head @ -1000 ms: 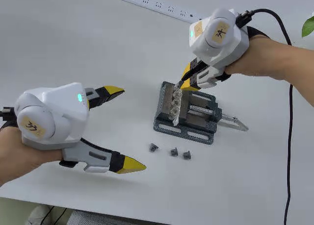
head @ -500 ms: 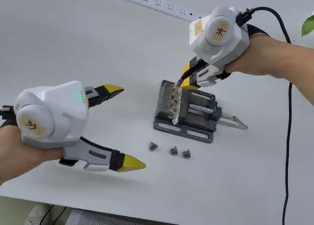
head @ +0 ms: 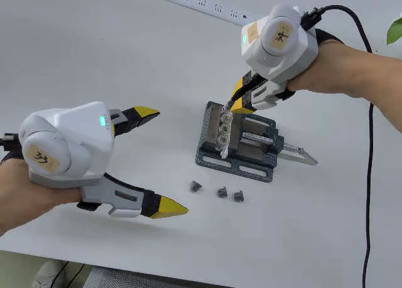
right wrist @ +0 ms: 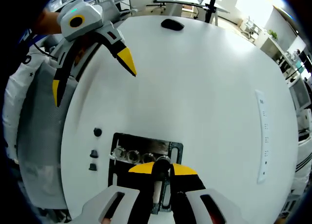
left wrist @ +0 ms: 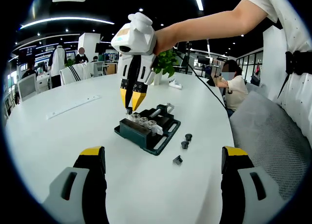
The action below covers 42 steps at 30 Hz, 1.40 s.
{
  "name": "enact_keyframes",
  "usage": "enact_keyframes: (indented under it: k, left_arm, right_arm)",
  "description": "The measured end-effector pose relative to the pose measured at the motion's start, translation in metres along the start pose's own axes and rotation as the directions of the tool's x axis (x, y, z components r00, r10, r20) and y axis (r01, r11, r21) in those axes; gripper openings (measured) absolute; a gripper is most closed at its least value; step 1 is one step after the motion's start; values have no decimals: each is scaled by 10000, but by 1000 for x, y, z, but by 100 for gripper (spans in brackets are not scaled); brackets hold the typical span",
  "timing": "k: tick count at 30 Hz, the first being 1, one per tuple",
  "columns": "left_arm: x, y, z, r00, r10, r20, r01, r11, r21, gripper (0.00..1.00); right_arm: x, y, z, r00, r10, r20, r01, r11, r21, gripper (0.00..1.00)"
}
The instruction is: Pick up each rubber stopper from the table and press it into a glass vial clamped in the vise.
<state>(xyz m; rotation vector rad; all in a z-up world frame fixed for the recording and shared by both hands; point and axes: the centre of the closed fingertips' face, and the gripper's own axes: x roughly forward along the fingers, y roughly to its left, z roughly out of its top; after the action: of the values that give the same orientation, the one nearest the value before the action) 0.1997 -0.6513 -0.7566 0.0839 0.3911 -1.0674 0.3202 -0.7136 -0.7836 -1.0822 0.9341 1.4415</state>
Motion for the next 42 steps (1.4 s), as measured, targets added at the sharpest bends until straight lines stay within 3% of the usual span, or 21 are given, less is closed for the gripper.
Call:
enact_keyframes:
  k: [14, 23, 42]
  left_arm:
    - [-2, 0, -1, 10000, 33, -3, -33, 10000, -29, 99]
    - [-1, 0, 1, 10000, -2, -14, 2, 10000, 20, 99]
    - [1, 1, 0, 10000, -39, -86, 39, 10000, 14, 99]
  right_arm:
    - [-3, 3, 5, 9993, -32, 384, 21, 9995, 300, 13]
    - [-14, -3, 4, 9970, -269, 731, 241, 9989, 393, 5]
    - [-6, -6, 0, 9966, -285, 774, 264, 9992, 290, 0]
